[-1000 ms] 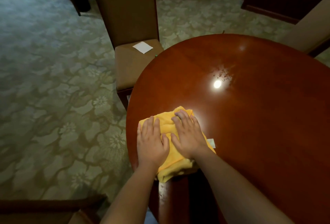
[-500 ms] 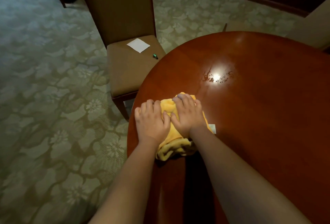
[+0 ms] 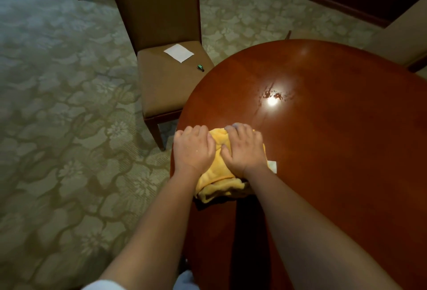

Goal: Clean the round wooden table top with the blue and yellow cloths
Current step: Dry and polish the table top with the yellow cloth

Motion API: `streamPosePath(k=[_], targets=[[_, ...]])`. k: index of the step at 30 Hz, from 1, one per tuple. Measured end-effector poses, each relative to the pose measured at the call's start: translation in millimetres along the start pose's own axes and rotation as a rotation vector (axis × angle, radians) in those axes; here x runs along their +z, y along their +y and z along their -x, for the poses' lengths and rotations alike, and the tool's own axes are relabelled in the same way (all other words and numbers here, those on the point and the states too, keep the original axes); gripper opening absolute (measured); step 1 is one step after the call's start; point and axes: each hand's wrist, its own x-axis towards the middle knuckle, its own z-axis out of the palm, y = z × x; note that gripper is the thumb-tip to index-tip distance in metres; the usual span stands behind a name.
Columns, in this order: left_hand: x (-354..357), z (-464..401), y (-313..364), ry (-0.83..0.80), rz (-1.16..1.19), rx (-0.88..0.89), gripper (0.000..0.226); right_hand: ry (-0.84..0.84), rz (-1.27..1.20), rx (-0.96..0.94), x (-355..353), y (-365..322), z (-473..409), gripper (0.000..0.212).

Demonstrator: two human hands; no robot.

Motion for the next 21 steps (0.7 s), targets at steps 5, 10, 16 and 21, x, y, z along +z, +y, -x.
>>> streamPosePath(k=[5,10,16,21], targets=[[-20,63,11,0.005,-0.041,-0.063,0.031,0.060,-0.014,-0.048,2,-16,58,0.047],[-37,125,23,0.014,-0.060,-0.106,0.027,0.053,-0.052,-0.092,0,-26,116,0.045],[-52,178,39,0.036,-0.061,-0.141,0.025,0.052,-0.077,-0.106,0,-31,170,0.040],[-49,177,41,0.079,-0.078,-0.164,0.027,0.111,-0.092,-0.118,3,-30,170,0.034]])
